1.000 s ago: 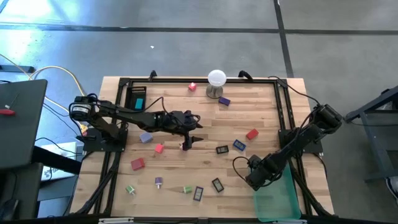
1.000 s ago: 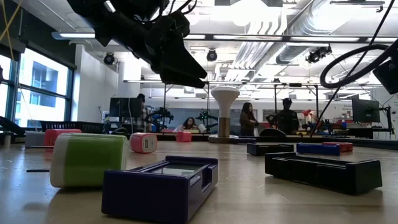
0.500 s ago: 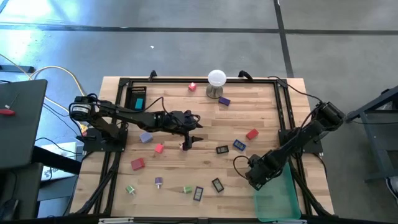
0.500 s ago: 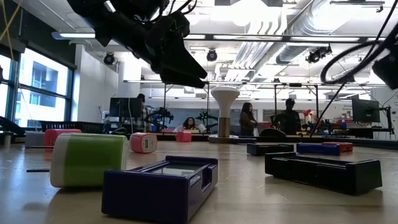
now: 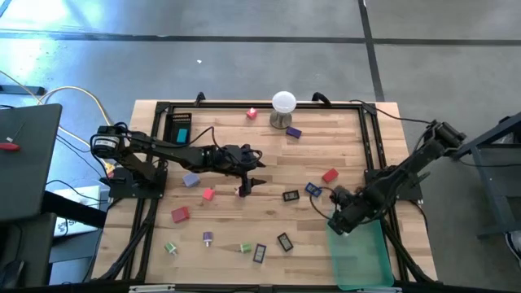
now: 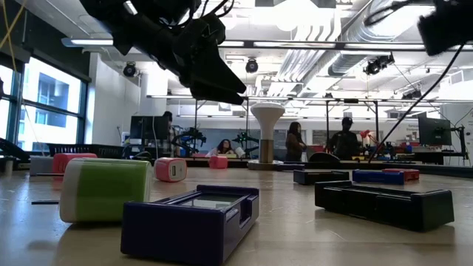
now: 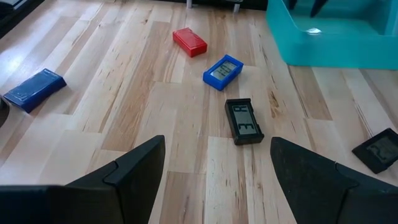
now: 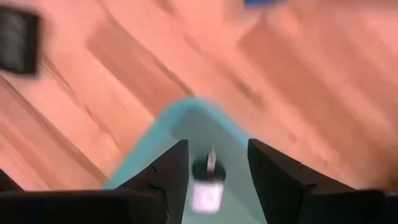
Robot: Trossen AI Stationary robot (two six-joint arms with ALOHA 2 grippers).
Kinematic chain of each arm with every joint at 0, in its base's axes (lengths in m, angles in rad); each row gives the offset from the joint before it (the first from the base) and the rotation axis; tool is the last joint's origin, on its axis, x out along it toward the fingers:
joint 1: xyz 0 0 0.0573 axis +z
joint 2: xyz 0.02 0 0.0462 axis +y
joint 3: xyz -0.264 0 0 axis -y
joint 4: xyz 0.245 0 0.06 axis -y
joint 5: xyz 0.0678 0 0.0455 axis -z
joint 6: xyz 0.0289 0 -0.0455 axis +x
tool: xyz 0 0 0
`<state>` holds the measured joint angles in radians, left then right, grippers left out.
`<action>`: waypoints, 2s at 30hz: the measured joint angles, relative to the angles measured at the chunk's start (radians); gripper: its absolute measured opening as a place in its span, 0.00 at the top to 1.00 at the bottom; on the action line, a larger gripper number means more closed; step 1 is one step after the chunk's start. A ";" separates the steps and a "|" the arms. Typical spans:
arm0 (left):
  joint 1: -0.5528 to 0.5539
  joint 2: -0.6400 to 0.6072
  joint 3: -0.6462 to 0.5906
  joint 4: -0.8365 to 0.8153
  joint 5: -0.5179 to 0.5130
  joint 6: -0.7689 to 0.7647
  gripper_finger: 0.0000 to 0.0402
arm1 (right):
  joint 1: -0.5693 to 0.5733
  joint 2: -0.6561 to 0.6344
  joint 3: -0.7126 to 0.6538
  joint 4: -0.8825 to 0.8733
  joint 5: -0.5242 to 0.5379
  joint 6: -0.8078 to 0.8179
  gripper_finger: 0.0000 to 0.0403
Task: Pick & Place Office items
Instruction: Put the red digital clock into the black bin
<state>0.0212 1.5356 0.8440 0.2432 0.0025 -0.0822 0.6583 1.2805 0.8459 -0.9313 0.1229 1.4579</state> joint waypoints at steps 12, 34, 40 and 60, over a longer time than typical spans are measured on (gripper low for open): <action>0.000 0.000 0.000 -0.004 0.000 0.000 0.29 | 0.004 -0.067 0.000 -0.002 0.584 -0.142 0.62; 0.003 0.000 0.000 -0.043 0.000 0.003 0.29 | -0.053 -0.065 0.000 -0.065 0.665 -0.583 0.12; 0.003 0.000 0.000 -0.043 0.000 0.004 0.29 | -0.053 -0.065 0.000 -0.326 0.644 -0.724 0.02; 0.011 0.000 0.000 -0.056 0.000 -0.024 0.29 | -0.544 -0.113 -0.054 -0.048 0.175 -1.473 0.06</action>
<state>0.0319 1.5360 0.8440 0.1869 0.0029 -0.1061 0.1148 1.1671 0.7922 -0.9795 0.2975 -0.0149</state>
